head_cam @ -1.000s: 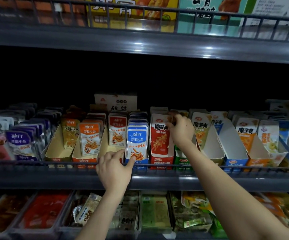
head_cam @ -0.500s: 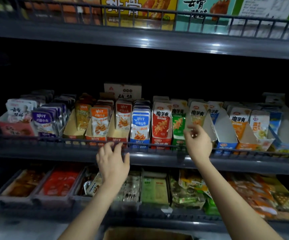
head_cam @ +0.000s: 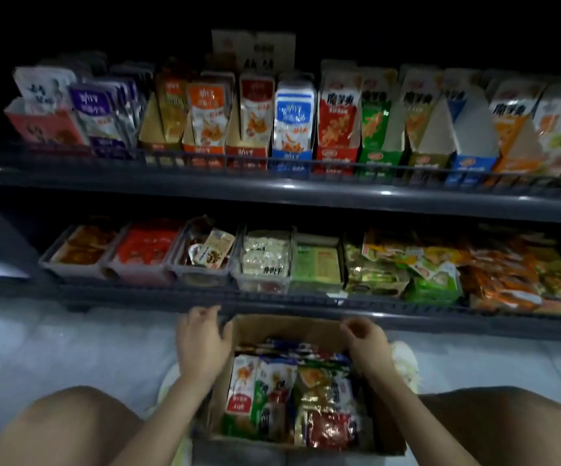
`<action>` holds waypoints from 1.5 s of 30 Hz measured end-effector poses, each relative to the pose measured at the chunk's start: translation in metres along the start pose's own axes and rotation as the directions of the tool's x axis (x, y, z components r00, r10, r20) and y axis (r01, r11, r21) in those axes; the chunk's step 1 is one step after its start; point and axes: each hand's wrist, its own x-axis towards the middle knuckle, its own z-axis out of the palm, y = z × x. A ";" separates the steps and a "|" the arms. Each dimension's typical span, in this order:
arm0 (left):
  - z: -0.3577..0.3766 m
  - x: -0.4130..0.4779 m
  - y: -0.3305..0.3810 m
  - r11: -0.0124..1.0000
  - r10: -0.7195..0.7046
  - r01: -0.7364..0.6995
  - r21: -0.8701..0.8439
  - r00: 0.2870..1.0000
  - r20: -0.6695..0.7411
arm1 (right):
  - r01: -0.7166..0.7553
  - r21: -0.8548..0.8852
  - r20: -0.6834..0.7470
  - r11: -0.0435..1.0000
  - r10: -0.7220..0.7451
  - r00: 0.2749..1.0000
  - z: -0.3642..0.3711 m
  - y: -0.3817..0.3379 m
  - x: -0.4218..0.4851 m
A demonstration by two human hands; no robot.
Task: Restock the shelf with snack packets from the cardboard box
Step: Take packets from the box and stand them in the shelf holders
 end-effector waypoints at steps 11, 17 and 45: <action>0.118 -0.057 -0.054 0.989 -0.123 0.141 -0.053 0.958 0.260 | -0.418 0.024 0.240 0.908 0.401 0.884 0.109 0.134 -0.014; 0.143 -0.070 -0.063 0.979 -0.076 0.117 -0.165 0.968 0.240 | -0.554 0.164 0.308 0.816 0.491 0.815 0.159 0.141 -0.004; 0.117 -0.068 -0.023 0.994 0.009 0.003 -0.111 0.994 0.111 | -0.657 0.580 0.457 0.482 0.475 0.752 0.095 0.119 -0.006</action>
